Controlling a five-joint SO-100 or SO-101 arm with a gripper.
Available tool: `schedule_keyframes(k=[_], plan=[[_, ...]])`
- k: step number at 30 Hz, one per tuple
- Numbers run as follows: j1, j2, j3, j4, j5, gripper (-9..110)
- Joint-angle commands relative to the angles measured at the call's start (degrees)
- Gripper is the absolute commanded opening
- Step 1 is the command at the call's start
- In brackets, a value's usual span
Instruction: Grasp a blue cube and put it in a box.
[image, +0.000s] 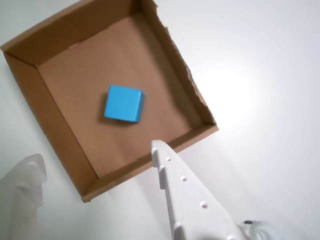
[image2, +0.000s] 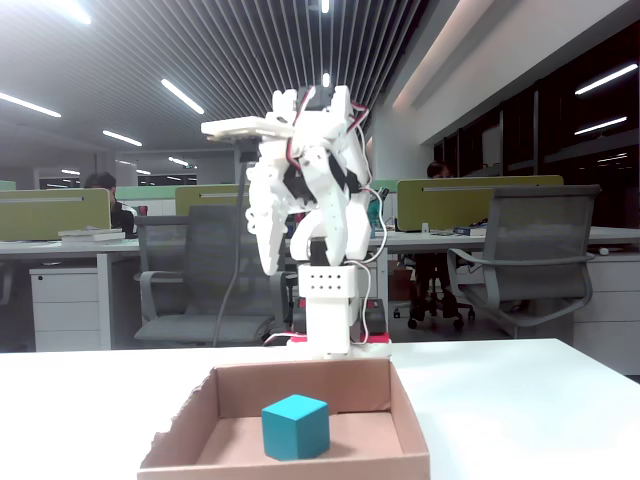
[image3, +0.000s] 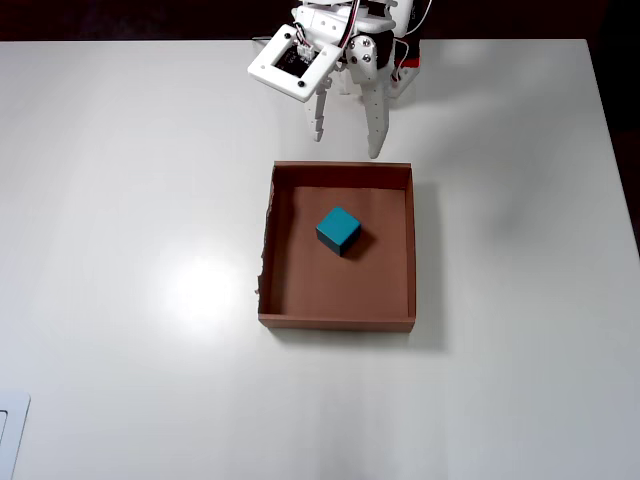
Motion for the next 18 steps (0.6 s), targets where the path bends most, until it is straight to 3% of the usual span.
schedule_keyframes(k=[1,18], plan=[[-0.8,4.2,1.8,-1.1,-1.1,27],[-4.9,21.3,15.6,-1.1,-2.3,24]])
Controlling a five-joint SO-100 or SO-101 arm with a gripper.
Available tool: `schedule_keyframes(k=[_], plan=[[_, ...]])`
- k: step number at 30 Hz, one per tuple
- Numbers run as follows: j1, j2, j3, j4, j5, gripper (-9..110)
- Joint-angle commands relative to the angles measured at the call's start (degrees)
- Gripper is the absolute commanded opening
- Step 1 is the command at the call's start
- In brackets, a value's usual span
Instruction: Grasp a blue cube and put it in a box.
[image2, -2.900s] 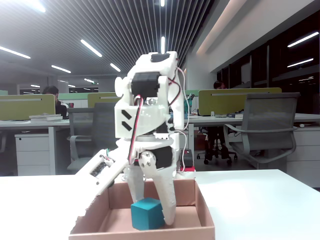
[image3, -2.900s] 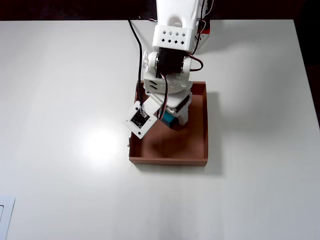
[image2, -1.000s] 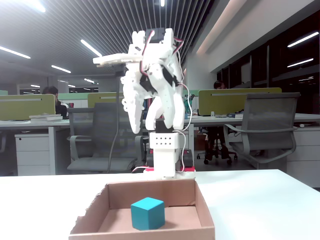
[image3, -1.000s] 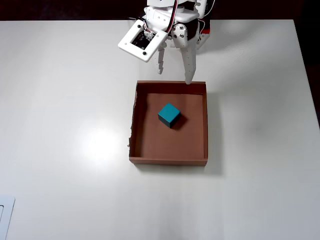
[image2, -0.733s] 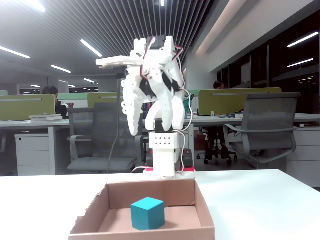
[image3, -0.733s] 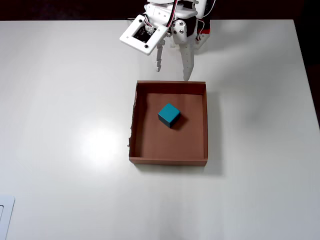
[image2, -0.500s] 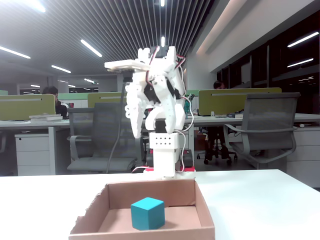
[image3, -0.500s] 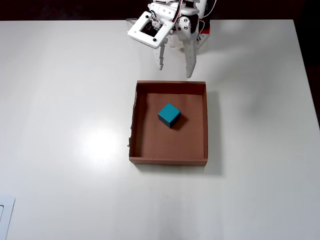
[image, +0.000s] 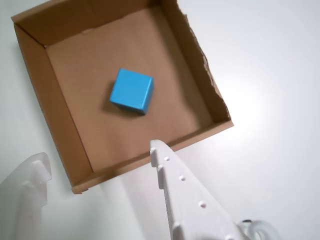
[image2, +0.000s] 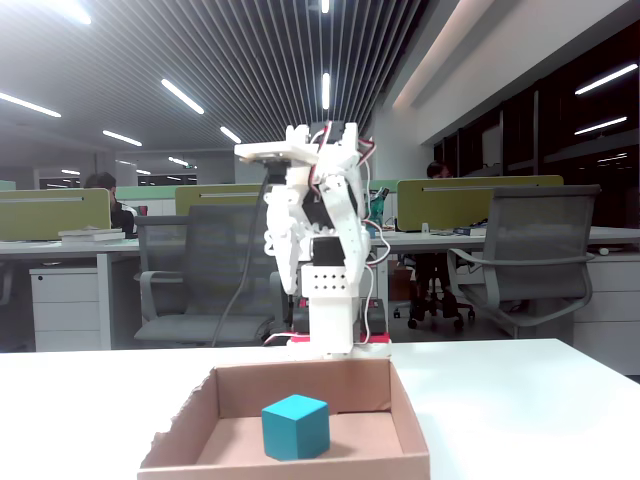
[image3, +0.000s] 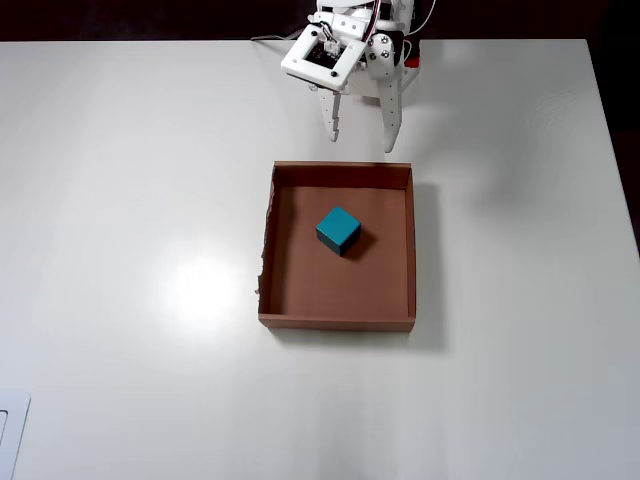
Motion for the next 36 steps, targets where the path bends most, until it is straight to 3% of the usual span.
schedule_keyframes(k=[1,36], plan=[[-0.9,1.9,1.2,-1.4,-0.6,24],[-3.9,7.7,21.5,-8.7,0.0,19]])
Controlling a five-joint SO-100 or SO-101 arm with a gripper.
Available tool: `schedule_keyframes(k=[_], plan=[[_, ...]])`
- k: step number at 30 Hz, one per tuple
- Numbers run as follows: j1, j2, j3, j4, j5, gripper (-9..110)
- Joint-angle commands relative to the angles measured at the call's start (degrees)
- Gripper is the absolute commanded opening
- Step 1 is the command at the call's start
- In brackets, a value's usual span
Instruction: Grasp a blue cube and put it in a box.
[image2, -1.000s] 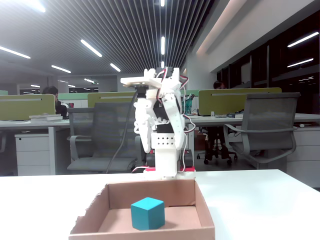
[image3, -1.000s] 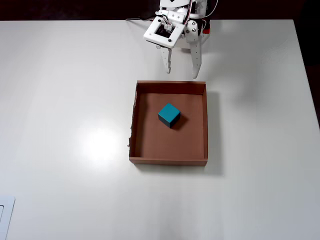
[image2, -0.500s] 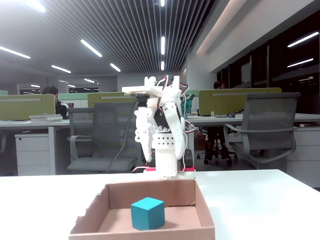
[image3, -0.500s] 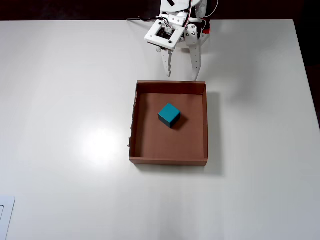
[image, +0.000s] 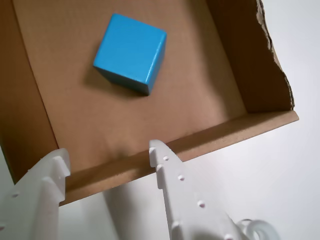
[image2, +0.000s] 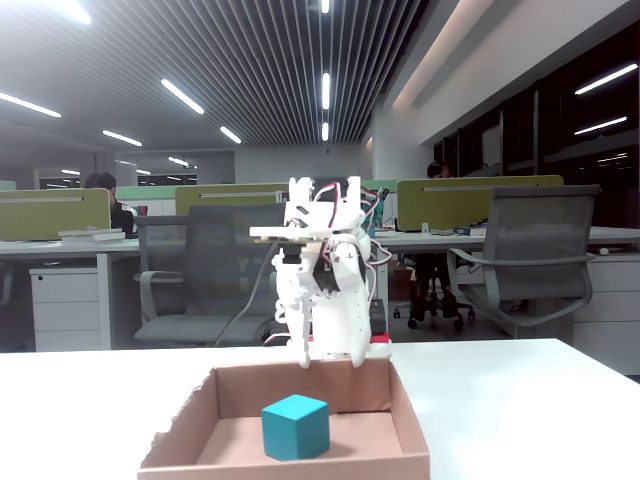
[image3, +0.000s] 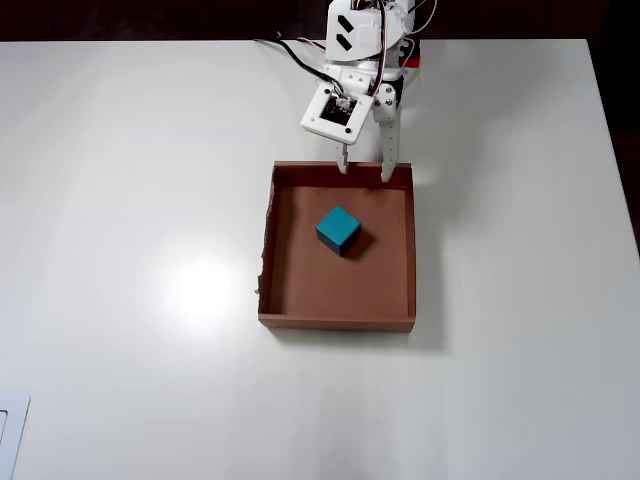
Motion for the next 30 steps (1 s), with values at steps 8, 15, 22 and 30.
schedule_keyframes(k=[8,15,22,30], plan=[[-1.1,0.4,-0.4,5.2,0.1,19],[-1.7,0.4,-0.4,6.8,0.1,19],[-1.8,0.4,-0.4,10.5,0.1,23],[-2.1,0.4,-0.4,12.7,0.1,24]])
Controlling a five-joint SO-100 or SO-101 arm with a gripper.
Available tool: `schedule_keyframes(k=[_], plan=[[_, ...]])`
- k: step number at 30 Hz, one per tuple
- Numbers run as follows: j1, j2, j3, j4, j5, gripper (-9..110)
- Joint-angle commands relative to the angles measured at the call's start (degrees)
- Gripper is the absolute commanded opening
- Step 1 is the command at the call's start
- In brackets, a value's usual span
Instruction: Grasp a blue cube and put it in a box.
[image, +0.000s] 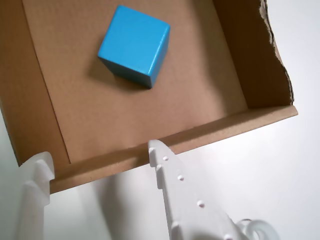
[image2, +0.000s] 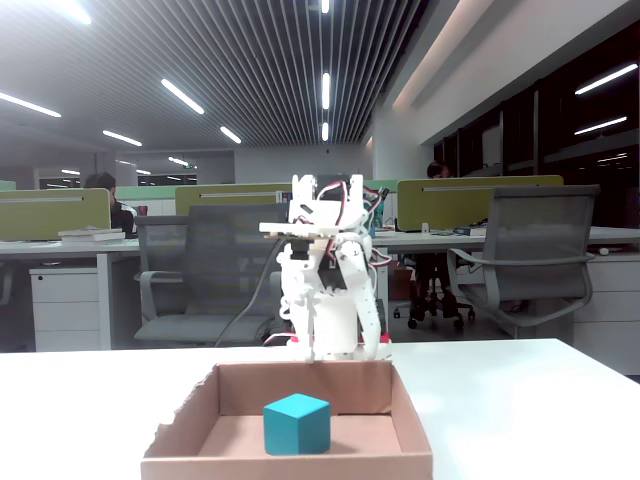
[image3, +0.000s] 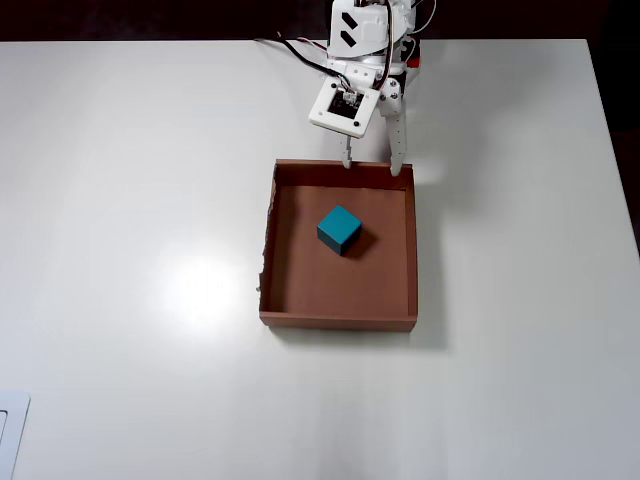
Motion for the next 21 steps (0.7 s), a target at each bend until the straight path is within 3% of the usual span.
schedule_keyframes(k=[1,21], plan=[[-0.4,-0.7,-0.2,0.8,0.1,24],[-0.4,-0.7,-0.2,1.5,0.1,25]])
